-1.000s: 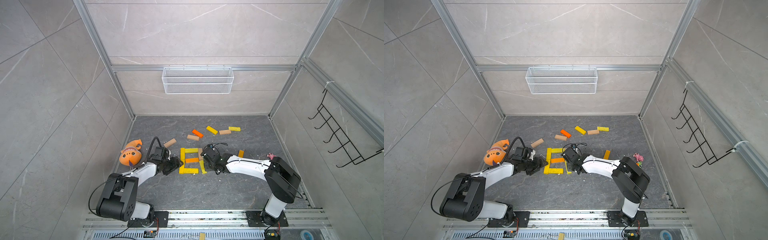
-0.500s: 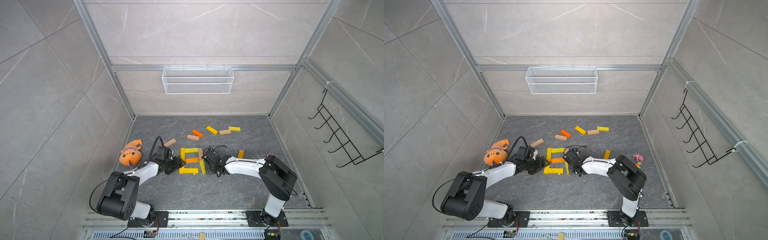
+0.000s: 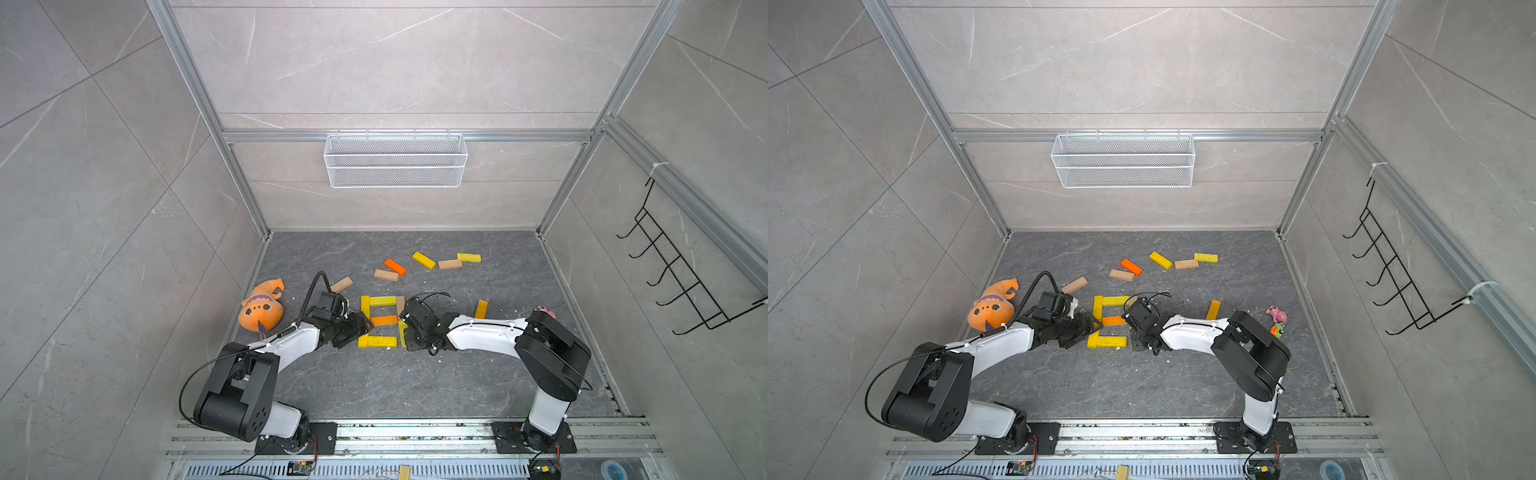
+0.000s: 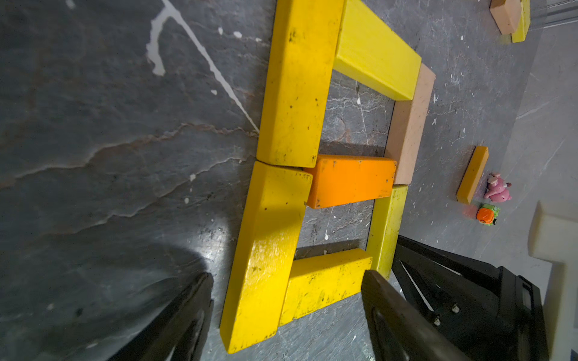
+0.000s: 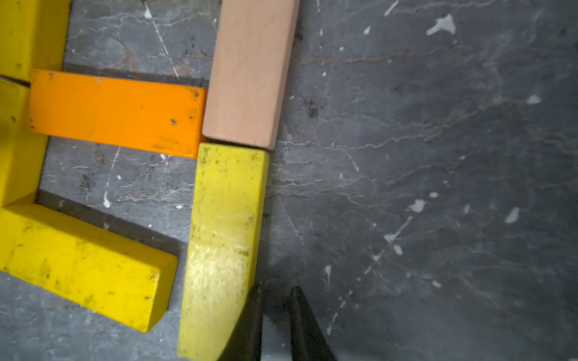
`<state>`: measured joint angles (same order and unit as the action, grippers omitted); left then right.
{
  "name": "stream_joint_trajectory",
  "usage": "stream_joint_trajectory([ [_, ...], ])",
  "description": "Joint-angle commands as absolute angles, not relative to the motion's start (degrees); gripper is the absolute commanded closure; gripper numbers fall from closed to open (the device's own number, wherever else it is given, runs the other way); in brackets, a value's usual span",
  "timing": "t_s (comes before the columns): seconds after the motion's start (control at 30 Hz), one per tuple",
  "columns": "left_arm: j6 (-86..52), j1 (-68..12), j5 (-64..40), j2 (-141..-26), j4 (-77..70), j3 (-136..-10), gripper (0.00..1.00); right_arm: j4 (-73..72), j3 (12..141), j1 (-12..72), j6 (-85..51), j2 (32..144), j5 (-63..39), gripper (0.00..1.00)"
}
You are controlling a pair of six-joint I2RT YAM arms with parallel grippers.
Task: Assemble the number 8 with building blocks
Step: Adjust the building block at the center of the board.
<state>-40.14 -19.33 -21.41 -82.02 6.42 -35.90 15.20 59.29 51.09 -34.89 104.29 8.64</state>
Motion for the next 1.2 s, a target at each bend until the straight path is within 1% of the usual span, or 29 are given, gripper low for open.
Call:
stream_joint_trajectory([
  [0.0, -41.21, -19.98, -21.10, -82.22, 6.55, -37.75, 0.22, 15.65, 60.20, 51.50, -34.89, 106.04, 7.73, 0.80],
  [1.17, -43.33, -23.03, -19.81, -81.93, 6.02, -38.21, 0.22, 16.37, 61.37, 51.51, -35.17, 106.84, 10.10, 0.83],
])
